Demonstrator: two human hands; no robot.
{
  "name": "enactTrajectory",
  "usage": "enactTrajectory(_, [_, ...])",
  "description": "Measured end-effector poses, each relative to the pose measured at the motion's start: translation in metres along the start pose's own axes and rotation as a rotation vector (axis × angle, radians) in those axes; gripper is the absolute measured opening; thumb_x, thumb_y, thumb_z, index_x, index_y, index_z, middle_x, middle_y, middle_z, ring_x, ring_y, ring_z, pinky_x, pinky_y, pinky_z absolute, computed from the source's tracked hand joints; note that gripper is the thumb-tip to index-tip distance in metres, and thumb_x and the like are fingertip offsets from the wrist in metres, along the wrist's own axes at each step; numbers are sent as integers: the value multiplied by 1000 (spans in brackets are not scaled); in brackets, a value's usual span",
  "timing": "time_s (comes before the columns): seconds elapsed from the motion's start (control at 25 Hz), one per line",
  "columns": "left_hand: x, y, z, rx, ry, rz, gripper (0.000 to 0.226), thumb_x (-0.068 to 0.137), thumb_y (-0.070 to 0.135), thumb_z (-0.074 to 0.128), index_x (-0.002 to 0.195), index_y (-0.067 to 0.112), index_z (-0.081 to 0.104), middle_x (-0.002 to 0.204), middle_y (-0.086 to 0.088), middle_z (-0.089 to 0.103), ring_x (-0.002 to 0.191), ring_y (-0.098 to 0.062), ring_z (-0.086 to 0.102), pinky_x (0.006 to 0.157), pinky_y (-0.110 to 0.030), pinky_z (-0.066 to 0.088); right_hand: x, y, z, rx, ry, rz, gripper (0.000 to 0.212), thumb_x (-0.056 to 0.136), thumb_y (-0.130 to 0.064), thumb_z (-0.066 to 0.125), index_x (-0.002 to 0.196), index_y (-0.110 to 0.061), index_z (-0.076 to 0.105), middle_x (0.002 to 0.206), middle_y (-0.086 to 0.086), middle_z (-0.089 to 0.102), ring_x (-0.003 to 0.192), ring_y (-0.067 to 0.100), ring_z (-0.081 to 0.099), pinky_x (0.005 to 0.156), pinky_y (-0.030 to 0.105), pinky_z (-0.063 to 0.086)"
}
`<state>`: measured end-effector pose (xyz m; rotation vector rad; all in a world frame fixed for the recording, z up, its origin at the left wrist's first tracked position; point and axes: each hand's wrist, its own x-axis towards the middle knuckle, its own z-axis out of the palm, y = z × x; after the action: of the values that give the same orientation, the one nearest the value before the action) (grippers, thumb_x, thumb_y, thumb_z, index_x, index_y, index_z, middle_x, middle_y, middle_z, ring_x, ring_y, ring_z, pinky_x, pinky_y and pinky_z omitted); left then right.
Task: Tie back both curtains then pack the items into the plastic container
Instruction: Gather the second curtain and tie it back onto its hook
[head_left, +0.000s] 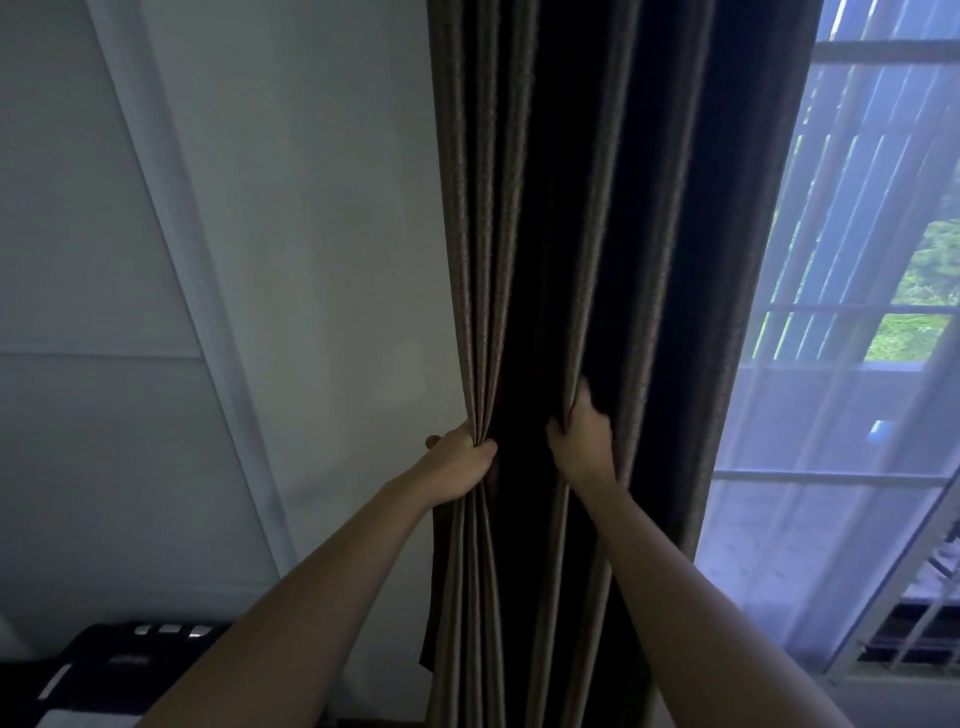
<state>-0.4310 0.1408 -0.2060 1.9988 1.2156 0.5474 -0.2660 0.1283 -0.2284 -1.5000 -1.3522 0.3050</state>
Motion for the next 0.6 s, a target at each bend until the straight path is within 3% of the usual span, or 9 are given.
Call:
enactTrajectory(0.12, [5, -3, -2, 24, 15, -22, 35, 95, 25, 32, 127, 23, 47, 113, -2, 59, 109, -23, 53, 109, -41, 31, -48, 44, 33, -147, -272, -5, 65, 82, 6, 51, 142, -15, 35, 127, 9, 59, 118, 22, 57, 101, 24, 41])
enactTrajectory(0.24, [6, 0, -1, -1, -17, -34, 35, 95, 26, 31, 123, 17, 51, 96, 4, 59, 98, -19, 54, 108, -40, 32, -87, 70, 60, -245, -457, 67, 66, 86, -5, 54, 145, -22, 29, 129, 9, 56, 120, 22, 53, 104, 27, 39])
enactTrajectory(0.36, [-1, 14, 3, -32, -62, -5, 39, 98, 23, 29, 133, 21, 45, 117, 6, 52, 107, -12, 49, 99, -25, 32, -91, 69, 66, -274, -477, 86, 63, 88, -9, 52, 145, -24, 28, 126, 7, 56, 117, 21, 54, 101, 30, 43])
enactTrajectory(0.44, [-6, 25, 6, -44, -62, 8, 40, 99, 21, 29, 137, 20, 40, 119, 6, 45, 105, -8, 39, 93, -21, 27, -90, 67, 61, -293, -495, 90, 60, 88, -10, 51, 143, -22, 31, 126, 6, 57, 117, 22, 54, 100, 30, 43])
enactTrajectory(0.6, [-11, 36, 14, -131, -90, -18, 19, 94, 12, 35, 102, 21, 50, 93, 7, 49, 83, -3, 41, 72, -20, 32, -89, 62, 51, -333, -483, 95, 47, 88, -8, 51, 134, -15, 42, 124, 9, 58, 115, 24, 55, 97, 29, 43])
